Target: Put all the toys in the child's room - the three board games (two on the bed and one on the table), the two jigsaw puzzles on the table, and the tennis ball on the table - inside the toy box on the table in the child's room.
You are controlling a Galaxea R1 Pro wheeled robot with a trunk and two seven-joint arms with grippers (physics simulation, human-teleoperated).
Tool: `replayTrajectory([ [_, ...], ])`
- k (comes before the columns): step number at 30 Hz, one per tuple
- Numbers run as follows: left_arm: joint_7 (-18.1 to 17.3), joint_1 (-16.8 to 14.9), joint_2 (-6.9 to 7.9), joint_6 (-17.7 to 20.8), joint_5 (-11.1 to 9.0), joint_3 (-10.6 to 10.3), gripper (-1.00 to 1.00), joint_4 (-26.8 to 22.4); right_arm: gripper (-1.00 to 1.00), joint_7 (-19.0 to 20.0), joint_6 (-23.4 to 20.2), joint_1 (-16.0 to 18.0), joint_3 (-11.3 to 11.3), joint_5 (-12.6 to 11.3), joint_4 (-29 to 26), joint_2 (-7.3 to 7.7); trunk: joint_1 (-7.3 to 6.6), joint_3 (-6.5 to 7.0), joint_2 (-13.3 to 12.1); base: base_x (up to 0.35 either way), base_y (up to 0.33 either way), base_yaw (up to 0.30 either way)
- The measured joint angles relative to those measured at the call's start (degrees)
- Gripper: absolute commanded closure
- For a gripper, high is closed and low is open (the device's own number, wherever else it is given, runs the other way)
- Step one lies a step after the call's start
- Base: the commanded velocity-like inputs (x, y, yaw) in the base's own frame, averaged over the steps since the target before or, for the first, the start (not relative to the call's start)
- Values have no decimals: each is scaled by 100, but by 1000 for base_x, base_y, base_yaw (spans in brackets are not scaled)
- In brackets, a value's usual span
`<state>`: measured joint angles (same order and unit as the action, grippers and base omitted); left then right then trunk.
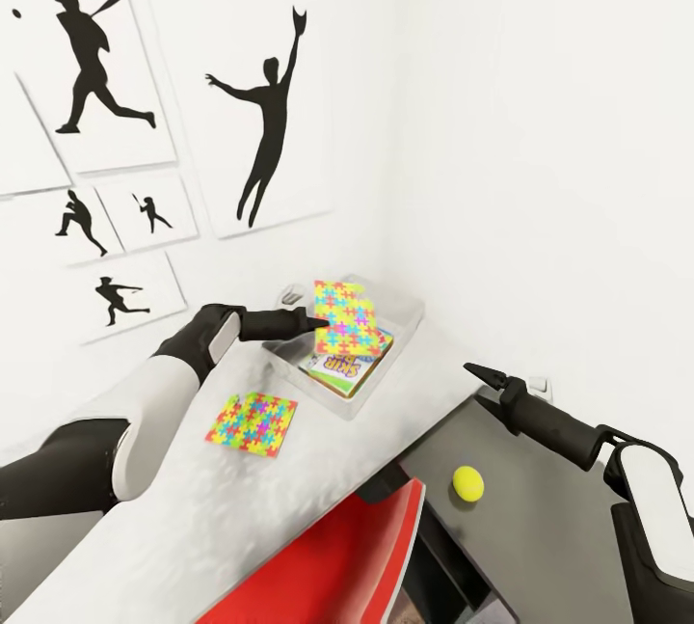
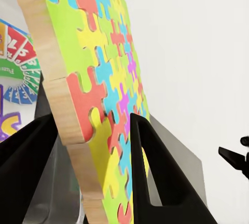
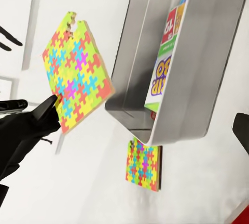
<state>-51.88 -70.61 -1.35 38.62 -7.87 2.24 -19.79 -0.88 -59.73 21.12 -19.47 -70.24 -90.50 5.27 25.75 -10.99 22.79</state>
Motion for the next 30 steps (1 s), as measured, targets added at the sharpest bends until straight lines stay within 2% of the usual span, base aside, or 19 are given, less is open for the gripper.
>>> replayTrajectory([
  [12, -9, 0, -31, -133, 9, -15, 100, -8, -100, 0, 0, 0, -3, 3, 0, 0, 0, -112, 0, 0, 0, 0],
  [23, -8, -11, 24, -302, 7, -10, 100, -59, -100, 1, 0, -1, -7, 4, 0, -5, 0, -190, 1, 0, 0, 0],
  [26, -8, -16, 31, -309, 8, -10, 100, -67, -100, 0, 0, 0, -70, 6, 0, -9, 0, -193, 1, 0, 0, 0],
  [30, -134, -23, 159, -425, 156, -44, 100, -196, -100, -4, 0, -9, -168, 29, 21, -71, 0, -192, 1, 0, 0, 0],
])
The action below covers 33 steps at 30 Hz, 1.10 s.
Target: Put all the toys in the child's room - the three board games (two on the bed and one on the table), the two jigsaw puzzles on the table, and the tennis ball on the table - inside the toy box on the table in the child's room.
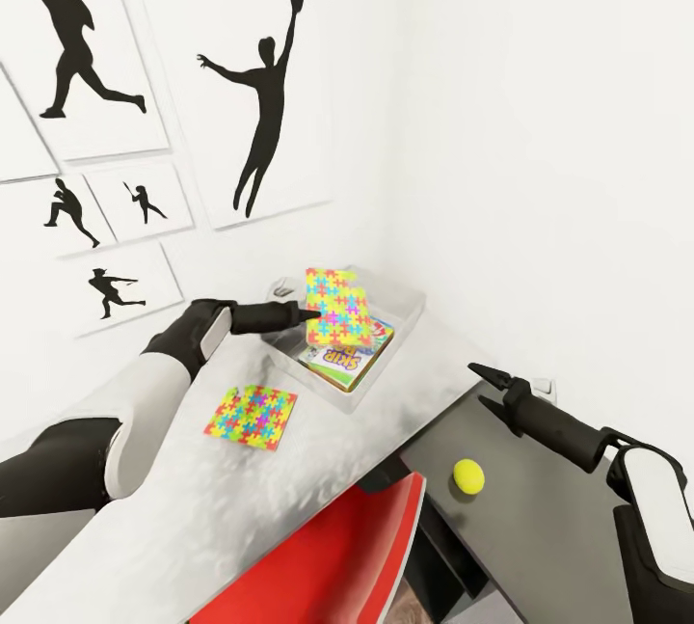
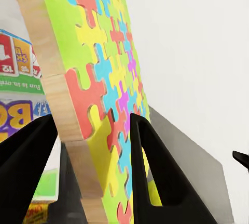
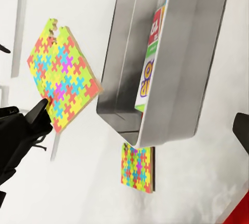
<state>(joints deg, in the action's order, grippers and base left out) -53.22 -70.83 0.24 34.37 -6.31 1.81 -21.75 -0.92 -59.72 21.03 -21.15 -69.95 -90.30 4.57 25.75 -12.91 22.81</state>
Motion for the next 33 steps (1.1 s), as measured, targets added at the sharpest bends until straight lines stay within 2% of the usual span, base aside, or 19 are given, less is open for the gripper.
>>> replayTrajectory([
  [4, 67, 0, 131, 90, -26, 23, 100, -30, -100, 6, 0, 0, 16, 7, 12, -1, 0, 0, 0, 0, 0, 0],
  [10, 244, 0, 119, 137, -40, 31, 100, -33, -100, 12, 0, 0, 17, -26, 14, 42, 0, 0, 0, 0, 0, 0],
  [27, 303, -58, 76, 166, -16, 49, 100, -34, -100, 20, 0, 0, -3, -54, -37, 63, 0, -23, 0, 0, 0, 0],
  [29, 456, -99, 60, 163, 74, 57, 100, -33, -100, 20, 0, 0, -5, -54, -44, 74, 0, -40, -1, 0, 0, 0],
  [33, 672, -126, 34, 166, 114, 59, 100, -33, -100, 20, 0, 3, -5, -53, -46, 83, 0, -77, -1, 0, 0, 0],
])
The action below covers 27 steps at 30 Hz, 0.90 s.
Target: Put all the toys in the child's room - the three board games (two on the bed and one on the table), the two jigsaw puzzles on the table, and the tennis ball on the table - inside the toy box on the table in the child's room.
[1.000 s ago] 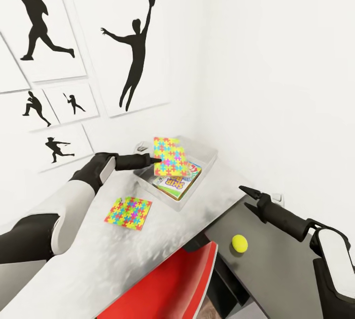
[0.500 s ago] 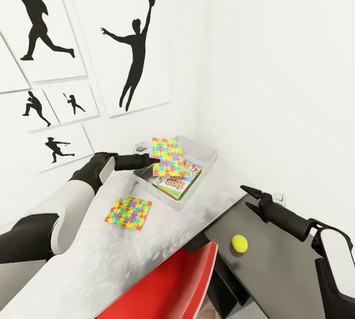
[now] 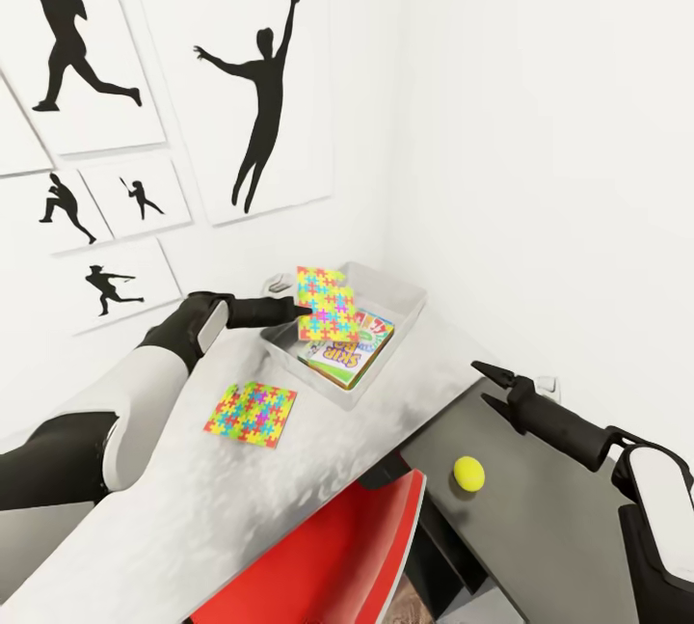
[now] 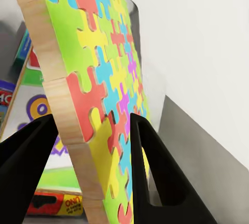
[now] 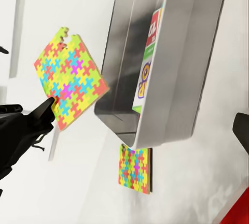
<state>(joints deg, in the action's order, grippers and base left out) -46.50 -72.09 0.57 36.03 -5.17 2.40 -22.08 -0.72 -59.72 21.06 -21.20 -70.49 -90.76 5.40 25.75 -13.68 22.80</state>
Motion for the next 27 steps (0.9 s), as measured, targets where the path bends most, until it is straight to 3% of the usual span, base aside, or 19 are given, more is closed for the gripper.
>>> replayTrajectory([
  [9, 72, -10, -81, -18, 4, -9, 100, 6, -100, 0, 0, -2, 0, 1, -1, 106, 0, -84, 0, 0, 0, 0],
  [27, 120, -24, -142, -27, 16, -9, 100, 10, -100, 0, 0, 14, 22, -16, -1, 120, 0, -253, 0, 0, 0, 0],
])
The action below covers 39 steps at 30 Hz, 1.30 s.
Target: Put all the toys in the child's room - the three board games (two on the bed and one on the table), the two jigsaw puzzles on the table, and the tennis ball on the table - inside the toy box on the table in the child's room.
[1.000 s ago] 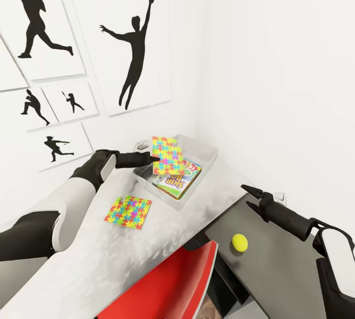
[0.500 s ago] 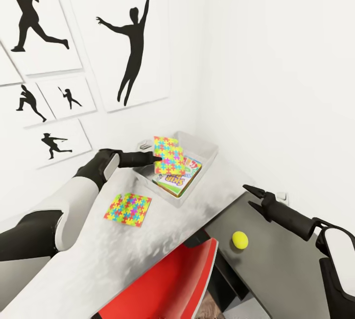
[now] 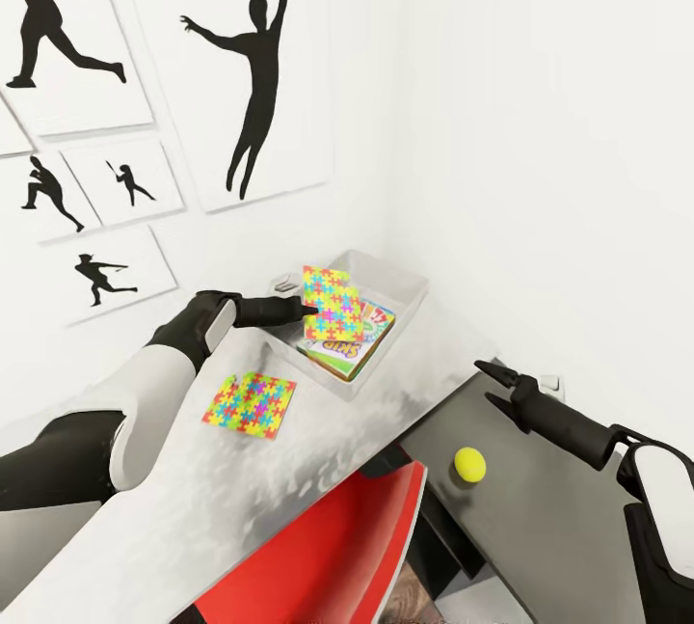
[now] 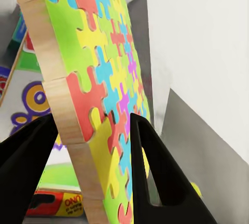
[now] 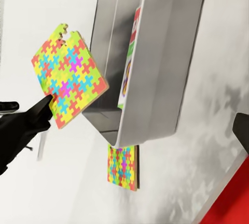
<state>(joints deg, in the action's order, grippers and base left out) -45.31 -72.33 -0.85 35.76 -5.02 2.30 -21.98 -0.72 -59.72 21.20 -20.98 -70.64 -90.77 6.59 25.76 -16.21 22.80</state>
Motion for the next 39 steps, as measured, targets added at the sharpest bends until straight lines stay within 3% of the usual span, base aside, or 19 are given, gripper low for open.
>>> replayTrajectory([
  [9, 580, 20, -115, -22, -9, 2, 100, 1, -100, 0, 0, 45, -5, -1, 0, 13, 0, -85, 0, 0, 0, 0],
  [23, 614, 20, -252, -62, -5, 1, 100, 1, -100, 0, 0, -5, 12, 1, 0, 61, 0, -216, 0, 0, 0, 0],
  [35, 614, 2, -256, -75, -2, -7, 100, -15, -100, 0, 0, -15, 4, -1, 0, 62, 0, -329, 1, 0, 0, 0],
  [39, 616, -31, -260, -236, -6, 0, 100, -17, -100, 3, 0, -12, 3, -2, 0, 62, 0, -366, 1, 0, 0, 0],
])
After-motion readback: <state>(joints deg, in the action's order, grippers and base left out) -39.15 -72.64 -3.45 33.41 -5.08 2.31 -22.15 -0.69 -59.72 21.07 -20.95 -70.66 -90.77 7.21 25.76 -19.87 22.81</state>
